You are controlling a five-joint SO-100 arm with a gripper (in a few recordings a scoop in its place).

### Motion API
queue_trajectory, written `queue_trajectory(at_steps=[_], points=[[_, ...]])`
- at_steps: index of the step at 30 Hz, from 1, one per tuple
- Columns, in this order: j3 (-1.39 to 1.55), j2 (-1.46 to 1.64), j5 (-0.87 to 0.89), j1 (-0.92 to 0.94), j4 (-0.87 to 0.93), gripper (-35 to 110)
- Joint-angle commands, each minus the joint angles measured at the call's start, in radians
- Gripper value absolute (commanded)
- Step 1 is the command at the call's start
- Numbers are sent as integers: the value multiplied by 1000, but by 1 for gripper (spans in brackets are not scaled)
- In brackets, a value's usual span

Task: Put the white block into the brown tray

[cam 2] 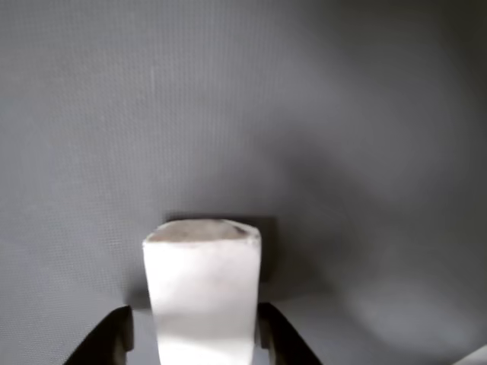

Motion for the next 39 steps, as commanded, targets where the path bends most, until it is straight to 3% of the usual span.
queue_trajectory(at_steps=[1,39], points=[[-8,-2,8,-2,-11,34],[-11,11,25,-15,12,20]])
